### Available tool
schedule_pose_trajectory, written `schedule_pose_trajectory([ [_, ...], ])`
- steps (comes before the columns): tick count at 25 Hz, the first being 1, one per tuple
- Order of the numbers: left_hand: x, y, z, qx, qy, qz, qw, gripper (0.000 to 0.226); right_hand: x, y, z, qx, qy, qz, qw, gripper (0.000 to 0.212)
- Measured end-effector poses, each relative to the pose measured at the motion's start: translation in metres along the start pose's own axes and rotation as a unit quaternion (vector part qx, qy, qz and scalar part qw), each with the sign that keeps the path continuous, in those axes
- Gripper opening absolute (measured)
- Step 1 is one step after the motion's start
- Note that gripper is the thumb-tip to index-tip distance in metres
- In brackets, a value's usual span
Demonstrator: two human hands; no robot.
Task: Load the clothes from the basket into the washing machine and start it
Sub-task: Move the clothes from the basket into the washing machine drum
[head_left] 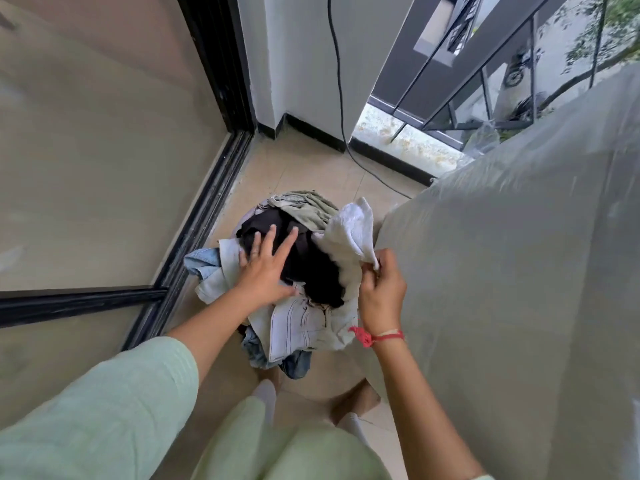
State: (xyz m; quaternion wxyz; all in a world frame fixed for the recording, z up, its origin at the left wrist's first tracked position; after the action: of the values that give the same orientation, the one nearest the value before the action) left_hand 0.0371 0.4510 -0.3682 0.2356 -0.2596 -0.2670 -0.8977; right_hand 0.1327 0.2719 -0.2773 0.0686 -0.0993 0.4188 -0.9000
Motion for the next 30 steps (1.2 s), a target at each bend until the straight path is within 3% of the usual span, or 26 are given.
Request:
schedule_pose_trajectory([
  [4,-0.044,-0.005,-0.033,-0.142,-0.046,0.0,0.989,0.099,0.004,0.012,0.002,-0.079,0.035,-0.014,0.996,0.02],
  [7,-0.039,-0.027,-0.052,-0.152,-0.067,0.038,0.985,0.088,-0.002,-0.02,0.022,-0.13,0.053,0.027,0.99,0.019],
  [12,-0.03,-0.029,-0.041,-0.123,-0.133,0.045,0.982,0.077,0.028,-0.113,0.061,-0.067,0.077,0.176,0.979,0.017],
  [19,-0.011,-0.007,-0.013,-0.09,-0.201,0.048,0.974,0.072,0.044,-0.188,0.132,-0.153,0.181,0.232,0.943,0.017],
  [23,0.03,0.015,0.046,-0.021,-0.117,0.031,0.992,0.071,0.059,-0.262,0.205,-0.191,0.253,0.34,0.885,0.014],
  [26,0.081,0.057,0.108,0.069,0.012,0.013,0.997,0.07,0.056,-0.303,0.249,-0.2,0.209,0.344,0.893,0.019],
  [30,0.172,0.172,0.164,0.227,0.118,-0.175,0.951,0.086,0.068,-0.292,0.322,-0.329,0.2,0.263,0.885,0.02],
])
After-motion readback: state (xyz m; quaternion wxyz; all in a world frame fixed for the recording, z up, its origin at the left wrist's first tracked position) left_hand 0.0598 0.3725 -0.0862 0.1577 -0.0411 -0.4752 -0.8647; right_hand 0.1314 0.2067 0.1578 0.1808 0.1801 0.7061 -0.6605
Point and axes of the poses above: each hand's wrist, its own x-axis away from the middle knuckle, its own z-axis out of the back of the hand, y = z × x, the point moved 7 cm from there along -x, towards the middle knuckle, and after that the axes turned 2 degrees about z, right-handed, at the moved point
